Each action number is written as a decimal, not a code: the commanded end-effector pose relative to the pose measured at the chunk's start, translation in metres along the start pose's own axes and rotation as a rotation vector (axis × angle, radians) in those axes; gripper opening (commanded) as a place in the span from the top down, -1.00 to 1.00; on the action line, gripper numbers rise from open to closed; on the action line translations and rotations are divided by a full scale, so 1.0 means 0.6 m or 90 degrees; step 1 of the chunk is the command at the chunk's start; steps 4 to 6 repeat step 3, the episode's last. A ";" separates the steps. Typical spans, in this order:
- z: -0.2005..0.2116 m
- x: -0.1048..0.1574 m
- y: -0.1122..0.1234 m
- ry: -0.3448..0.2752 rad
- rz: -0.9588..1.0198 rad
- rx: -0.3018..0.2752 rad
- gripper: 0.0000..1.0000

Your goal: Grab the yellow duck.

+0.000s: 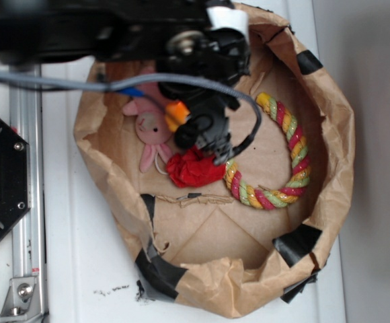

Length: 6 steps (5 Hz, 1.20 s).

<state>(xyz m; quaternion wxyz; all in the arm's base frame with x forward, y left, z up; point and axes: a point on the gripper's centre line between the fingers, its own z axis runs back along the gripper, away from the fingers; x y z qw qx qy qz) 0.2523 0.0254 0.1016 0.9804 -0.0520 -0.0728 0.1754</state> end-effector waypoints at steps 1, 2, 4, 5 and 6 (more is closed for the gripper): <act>0.138 0.001 -0.038 -0.099 -0.200 -0.020 1.00; 0.148 0.018 -0.049 -0.111 -0.208 -0.006 1.00; 0.129 0.034 -0.060 -0.093 -0.210 0.026 1.00; 0.129 0.034 -0.060 -0.093 -0.210 0.026 1.00; 0.129 0.034 -0.060 -0.093 -0.210 0.026 1.00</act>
